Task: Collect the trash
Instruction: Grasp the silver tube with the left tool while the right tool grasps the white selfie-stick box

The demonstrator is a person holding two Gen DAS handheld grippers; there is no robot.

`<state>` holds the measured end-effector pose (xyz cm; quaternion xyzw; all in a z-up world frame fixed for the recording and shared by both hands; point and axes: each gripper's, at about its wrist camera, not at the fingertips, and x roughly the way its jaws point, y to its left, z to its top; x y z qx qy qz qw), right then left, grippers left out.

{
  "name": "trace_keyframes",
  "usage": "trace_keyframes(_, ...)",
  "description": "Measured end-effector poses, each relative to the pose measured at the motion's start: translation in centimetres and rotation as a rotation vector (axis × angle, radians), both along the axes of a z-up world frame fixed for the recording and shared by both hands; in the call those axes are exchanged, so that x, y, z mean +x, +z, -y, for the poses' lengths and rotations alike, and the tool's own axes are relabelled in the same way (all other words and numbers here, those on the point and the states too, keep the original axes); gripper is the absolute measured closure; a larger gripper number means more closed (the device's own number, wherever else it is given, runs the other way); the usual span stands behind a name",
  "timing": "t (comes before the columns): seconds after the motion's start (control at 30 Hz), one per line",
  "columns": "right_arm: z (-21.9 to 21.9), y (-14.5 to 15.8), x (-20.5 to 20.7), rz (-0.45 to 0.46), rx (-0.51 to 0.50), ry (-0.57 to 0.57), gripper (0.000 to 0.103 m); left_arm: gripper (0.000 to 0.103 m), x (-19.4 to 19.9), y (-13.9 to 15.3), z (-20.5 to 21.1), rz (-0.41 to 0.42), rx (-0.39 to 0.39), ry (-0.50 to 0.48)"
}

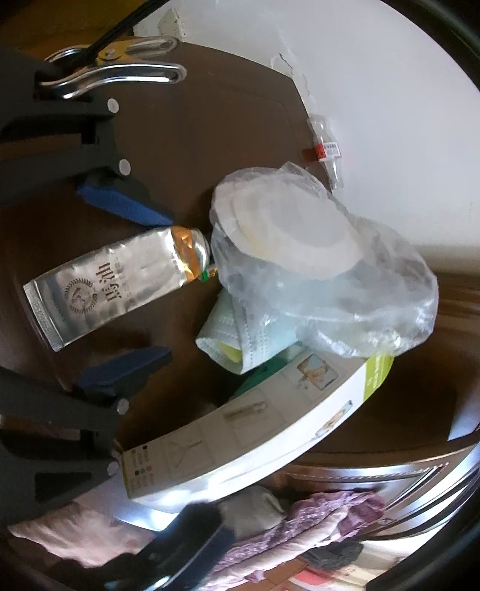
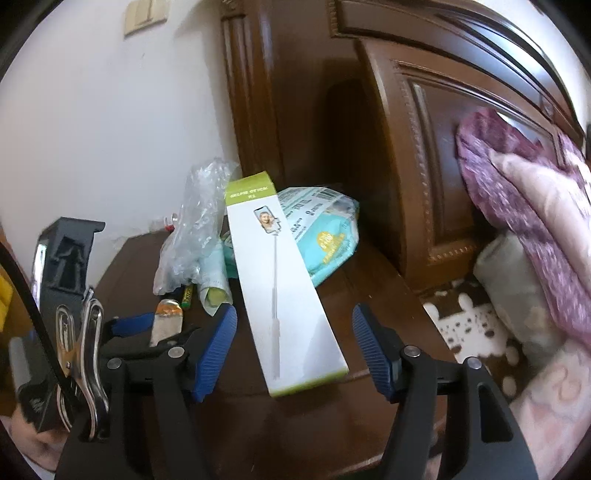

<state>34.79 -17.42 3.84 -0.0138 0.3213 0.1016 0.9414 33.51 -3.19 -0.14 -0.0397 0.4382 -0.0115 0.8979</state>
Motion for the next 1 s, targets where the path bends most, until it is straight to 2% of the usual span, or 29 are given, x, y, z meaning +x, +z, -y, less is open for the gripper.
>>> trace_keyframes(0.07,-0.7,0.0,0.5,0.014,-0.050,0.015,0.036,0.033,0.0,0.0,0.3,0.005,0.004,-0.014)
trace_keyframes(0.17,-1.9,-0.2,1.5,0.008,-0.116,0.050,0.036,0.033,0.1,0.0,0.0,0.012,-0.031,0.000)
trace_keyframes(0.3,-2.5,-0.7,2.5,-0.002,-0.149,0.047,0.036,0.033,0.0,-0.2,0.4,0.032,0.005,-0.010)
trace_keyframes(0.37,-2.5,-0.9,2.9,-0.013,-0.140,0.051,0.036,0.034,0.0,-0.4,0.7,0.043,0.040,-0.010)
trace_keyframes(0.47,-2.1,-1.6,3.6,-0.055,-0.116,0.042,0.036,0.045,-0.1,-0.5,0.8,0.055,0.055,-0.001)
trace_keyframes(0.53,-1.9,-2.1,4.2,-0.084,-0.110,0.033,0.038,0.059,-0.2,-0.5,0.8,0.063,0.056,-0.007)
trace_keyframes(0.57,-1.8,-2.3,4.3,-0.091,-0.101,0.036,0.041,0.059,-0.2,-0.5,0.8,0.064,0.057,-0.014)
trace_keyframes(0.8,-1.3,-2.0,2.7,-0.054,-0.023,0.028,0.046,0.064,-1.4,-0.4,1.4,0.085,0.091,-0.057)
trace_keyframes(1.0,0.1,-1.6,1.0,-0.028,0.073,-0.007,0.048,0.065,-3.4,0.2,0.9,0.096,0.053,-0.077)
